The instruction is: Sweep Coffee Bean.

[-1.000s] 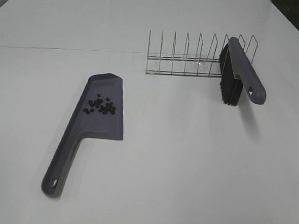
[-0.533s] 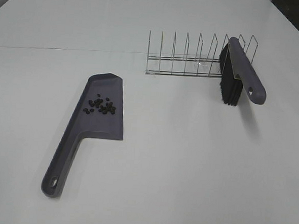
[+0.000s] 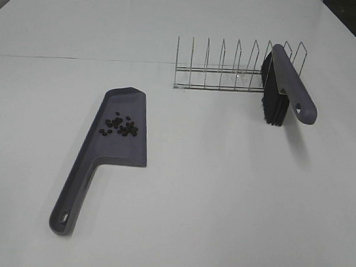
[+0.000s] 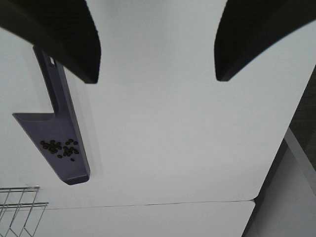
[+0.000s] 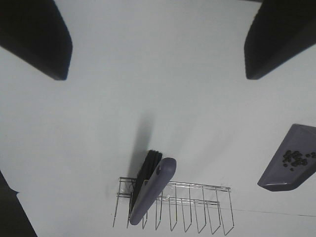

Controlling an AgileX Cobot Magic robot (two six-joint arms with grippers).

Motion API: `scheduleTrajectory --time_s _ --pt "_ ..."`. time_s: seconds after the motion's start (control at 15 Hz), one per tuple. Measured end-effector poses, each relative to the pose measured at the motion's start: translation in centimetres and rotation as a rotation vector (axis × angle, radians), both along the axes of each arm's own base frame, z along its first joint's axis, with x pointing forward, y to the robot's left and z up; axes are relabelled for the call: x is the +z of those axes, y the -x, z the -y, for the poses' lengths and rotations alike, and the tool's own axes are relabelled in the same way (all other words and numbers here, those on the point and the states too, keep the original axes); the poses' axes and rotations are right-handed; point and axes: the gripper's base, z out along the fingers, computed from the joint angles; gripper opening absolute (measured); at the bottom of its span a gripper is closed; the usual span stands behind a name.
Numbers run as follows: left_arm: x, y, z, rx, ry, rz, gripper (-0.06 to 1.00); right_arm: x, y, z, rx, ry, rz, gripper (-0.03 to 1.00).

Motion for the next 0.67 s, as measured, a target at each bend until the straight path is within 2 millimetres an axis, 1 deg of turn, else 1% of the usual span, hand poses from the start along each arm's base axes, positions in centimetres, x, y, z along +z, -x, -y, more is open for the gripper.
scheduleTrajectory --time_s 0.67 --pt "0.0 0.0 0.0 0.0 0.0 0.0 0.6 0.0 0.0 0.0 -0.002 0.0 0.0 0.81"
